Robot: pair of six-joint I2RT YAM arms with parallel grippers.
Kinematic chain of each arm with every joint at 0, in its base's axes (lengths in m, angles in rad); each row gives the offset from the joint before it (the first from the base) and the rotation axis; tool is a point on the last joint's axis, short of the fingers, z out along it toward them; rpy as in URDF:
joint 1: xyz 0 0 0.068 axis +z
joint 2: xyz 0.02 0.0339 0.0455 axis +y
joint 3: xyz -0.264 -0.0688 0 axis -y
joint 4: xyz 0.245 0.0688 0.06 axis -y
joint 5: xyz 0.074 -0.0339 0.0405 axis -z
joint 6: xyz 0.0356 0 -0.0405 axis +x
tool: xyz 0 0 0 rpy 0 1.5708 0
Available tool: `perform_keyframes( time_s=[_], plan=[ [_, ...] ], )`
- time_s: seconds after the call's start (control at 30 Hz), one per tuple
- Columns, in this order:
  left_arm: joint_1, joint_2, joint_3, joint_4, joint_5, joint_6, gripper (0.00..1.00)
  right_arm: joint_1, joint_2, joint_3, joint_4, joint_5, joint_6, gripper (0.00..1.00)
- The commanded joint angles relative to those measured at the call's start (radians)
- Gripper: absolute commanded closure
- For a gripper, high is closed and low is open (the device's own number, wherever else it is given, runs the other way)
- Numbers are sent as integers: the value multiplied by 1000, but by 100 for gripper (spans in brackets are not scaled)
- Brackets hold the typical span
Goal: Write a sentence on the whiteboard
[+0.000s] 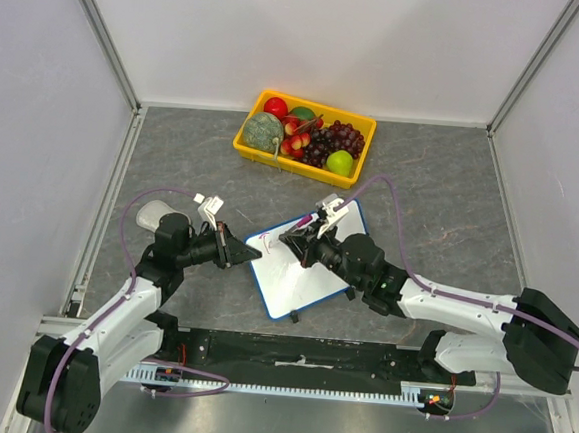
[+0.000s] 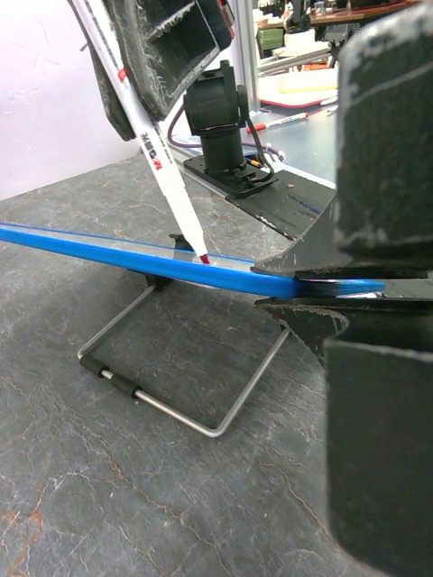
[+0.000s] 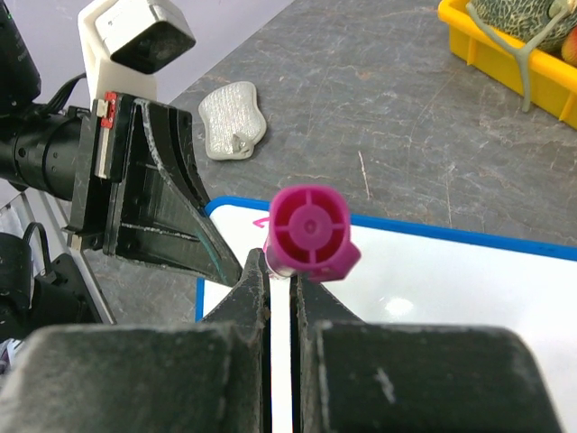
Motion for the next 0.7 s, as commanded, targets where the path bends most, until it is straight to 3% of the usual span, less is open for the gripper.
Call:
perform_keyframes(
  time_s=[0.0, 0.67],
  plan=[
    [-7, 22, 7, -65, -78, 122, 98, -4, -14, -38, -34, -2, 3, 100],
    [-13, 18, 7, -69, -78, 124, 98, -4, -2, 80, -80, 123, -9, 100]
  ],
)
